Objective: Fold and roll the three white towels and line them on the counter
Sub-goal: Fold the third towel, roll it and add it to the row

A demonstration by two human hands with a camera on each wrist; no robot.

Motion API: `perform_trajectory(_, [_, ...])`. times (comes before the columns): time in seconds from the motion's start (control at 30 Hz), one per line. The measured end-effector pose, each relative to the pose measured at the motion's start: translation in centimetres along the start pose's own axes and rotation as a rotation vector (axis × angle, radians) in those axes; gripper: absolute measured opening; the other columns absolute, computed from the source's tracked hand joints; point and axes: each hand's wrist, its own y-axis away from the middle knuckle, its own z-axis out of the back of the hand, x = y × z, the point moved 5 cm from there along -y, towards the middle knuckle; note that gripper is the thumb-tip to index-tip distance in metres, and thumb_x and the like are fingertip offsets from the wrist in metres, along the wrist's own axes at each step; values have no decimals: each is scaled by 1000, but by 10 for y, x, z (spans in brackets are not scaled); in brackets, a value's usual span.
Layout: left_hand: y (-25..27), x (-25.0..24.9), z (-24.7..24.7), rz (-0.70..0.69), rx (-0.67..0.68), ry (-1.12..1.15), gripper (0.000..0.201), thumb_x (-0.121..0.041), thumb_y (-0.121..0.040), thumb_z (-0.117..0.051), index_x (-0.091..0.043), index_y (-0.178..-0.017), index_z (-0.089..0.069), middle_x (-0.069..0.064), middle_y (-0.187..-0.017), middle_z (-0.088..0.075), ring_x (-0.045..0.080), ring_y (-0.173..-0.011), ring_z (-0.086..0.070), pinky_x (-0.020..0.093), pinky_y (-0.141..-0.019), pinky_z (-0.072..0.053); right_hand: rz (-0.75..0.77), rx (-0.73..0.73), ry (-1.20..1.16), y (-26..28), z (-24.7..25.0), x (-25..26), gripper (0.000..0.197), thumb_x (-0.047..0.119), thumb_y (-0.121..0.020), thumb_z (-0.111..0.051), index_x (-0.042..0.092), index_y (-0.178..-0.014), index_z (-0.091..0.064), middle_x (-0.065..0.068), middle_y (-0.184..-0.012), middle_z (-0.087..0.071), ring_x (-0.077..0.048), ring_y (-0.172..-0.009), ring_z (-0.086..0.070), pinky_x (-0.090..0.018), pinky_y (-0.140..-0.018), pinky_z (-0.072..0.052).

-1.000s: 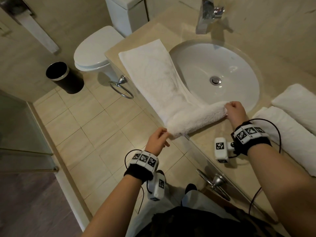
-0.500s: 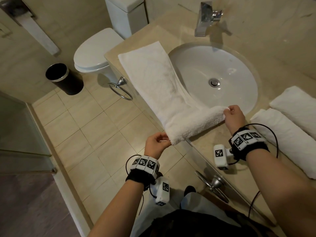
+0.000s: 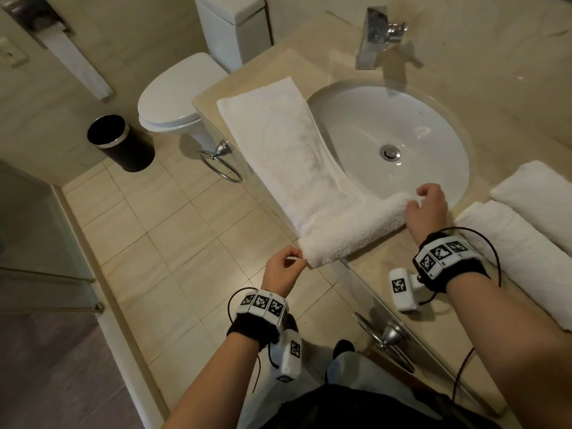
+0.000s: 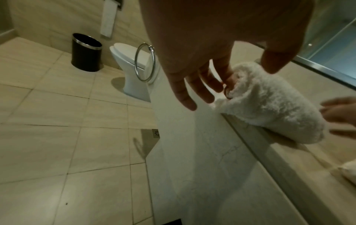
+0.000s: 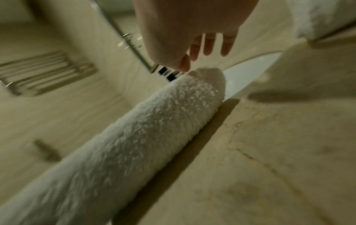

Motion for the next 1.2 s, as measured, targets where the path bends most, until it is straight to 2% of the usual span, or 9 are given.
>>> perform_trajectory(0.1, [4,-4,-4,-20,84,-141,19,-26,-77,-70,-26,-75,-51,-10,-92,-50,7,-79,-51,16,-68,-41,374,31,141,15,-3,26,36,-1,-80,-47,5,-115,-53,-14,-122,-50,-31,-118,-39,-37,-99,-32])
perform_trajectory(0.27, [3,-16,-10,-93,-51,-239,30,-29,-75,-76,-27,-63,-48,-11,-74,-48,7,-69,-46,18,-64,-38,836,541,537,43,-49,33,49,26,-72,-38,19,-116,-60,0,-123,-52,-22,-126,-40,-46,-115,-12])
perform_trajectory(0.37, [-2,-10,-13,-33,-33,-213,42,-22,-77,-73,-22,-50,-42,-9,-55,-41,7,-54,-37,17,-52,-30,805,559,607,45,-57,25,56,34,-78,-24,17,-120,-58,-1,-124,-52,-22,-124,-42,-45,-114,-11])
perform_trajectory(0.43, [-3,-3,-16,80,26,-84,47,-18,-79,-72,-20,-45,-39,-10,-45,-33,9,-49,-32,18,-50,-31,762,462,572,39,-54,24,37,24,-90,-37,15,-121,-55,-3,-121,-53,-24,-119,-45,-42,-113,-16])
perform_trajectory(0.6, [-5,-5,-17,368,87,200,17,-19,-84,-66,-5,-75,-61,3,-69,-58,14,-63,-57,24,-59,-55,950,407,477,40,-50,33,39,35,-88,-33,10,-86,-63,-4,-86,-63,-27,-85,-57,-42,-89,-44])
perform_trajectory(0.77, [-9,9,-11,586,0,412,18,-16,-82,-65,-7,-73,-52,3,-58,-44,12,-50,-45,23,-46,-49,957,640,586,40,-46,22,48,47,-81,-51,17,-118,-57,1,-117,-59,-18,-116,-50,-37,-111,-21])
perform_trajectory(0.9, [-11,12,-10,625,37,419,17,-19,-81,-65,-9,-80,-52,2,-64,-45,12,-55,-45,23,-47,-49,798,697,594,30,-50,29,29,25,-89,-55,22,-117,-55,0,-114,-62,-21,-116,-48,-38,-115,-20])
perform_trajectory(1.03, [-13,10,-8,602,40,357,12,-25,-83,-61,-15,-81,-55,0,-81,-54,14,-76,-54,25,-60,-49,684,788,655,22,-58,46,29,22,-92,-48,21,-120,-56,-10,-111,-63,-26,-107,-50,-29,-81,-35])
perform_trajectory(1.2, [-17,-1,-7,482,-58,443,13,-12,-88,-51,-10,-76,-54,4,-79,-55,16,-73,-56,25,-60,-49,618,858,682,20,-69,57,25,19,-91,-44,22,-114,-56,-9,-112,-63,-27,-98,-54,-30,-75,-35])
